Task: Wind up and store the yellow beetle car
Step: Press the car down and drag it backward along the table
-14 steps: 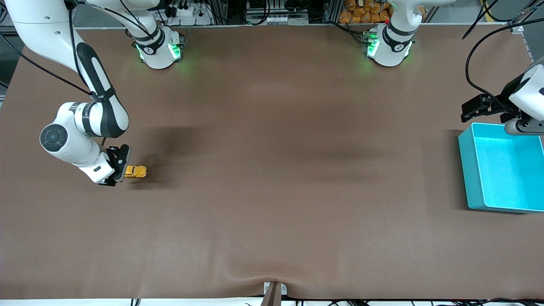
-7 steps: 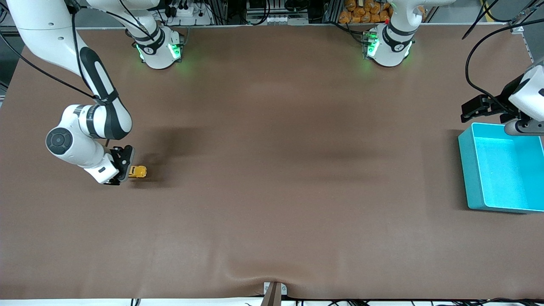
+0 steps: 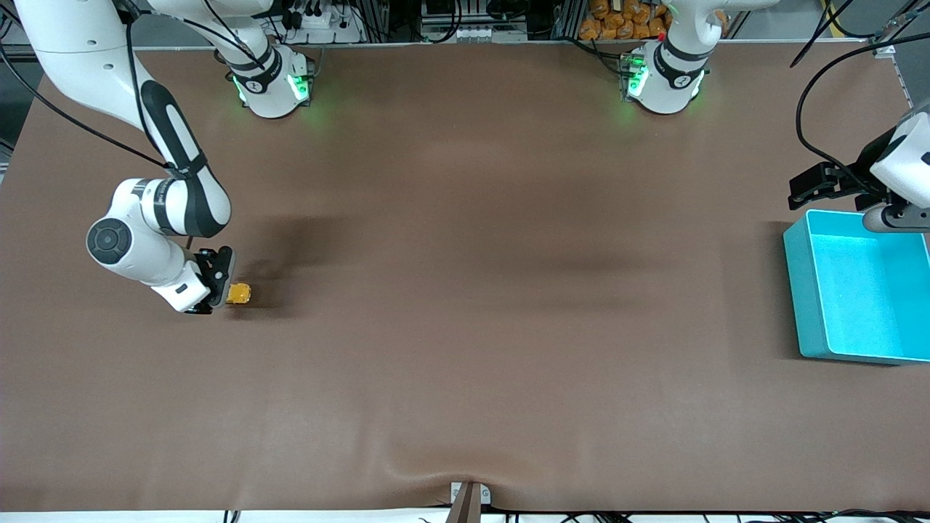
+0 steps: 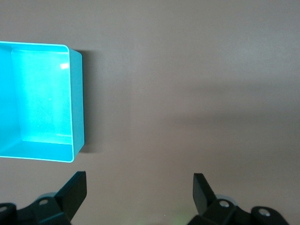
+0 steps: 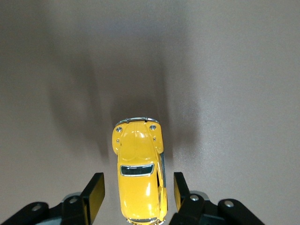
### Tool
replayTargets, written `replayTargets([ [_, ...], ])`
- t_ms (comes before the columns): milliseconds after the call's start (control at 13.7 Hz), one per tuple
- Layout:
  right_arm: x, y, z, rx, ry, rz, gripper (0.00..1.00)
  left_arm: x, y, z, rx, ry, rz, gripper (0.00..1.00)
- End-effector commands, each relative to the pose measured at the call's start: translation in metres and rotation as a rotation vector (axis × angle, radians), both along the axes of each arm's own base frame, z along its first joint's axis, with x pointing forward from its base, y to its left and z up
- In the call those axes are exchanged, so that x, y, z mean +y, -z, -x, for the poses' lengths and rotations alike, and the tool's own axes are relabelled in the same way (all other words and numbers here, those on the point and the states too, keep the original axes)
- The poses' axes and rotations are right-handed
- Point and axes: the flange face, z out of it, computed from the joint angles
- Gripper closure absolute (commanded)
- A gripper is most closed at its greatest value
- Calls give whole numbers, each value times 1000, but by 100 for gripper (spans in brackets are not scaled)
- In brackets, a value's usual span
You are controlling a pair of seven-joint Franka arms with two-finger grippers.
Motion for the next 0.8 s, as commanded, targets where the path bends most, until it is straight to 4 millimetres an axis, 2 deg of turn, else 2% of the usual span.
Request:
replayTargets([
  [0, 0, 1, 2, -3, -11, -14, 32, 0, -2, 0, 1, -20, 7, 0],
  [364, -1, 6, 2, -1, -11, -13, 33, 0, -2, 0, 1, -20, 7, 0],
  [728, -1, 9, 2, -1, -22, -12, 41, 0, -1, 0, 2, -20, 7, 0],
])
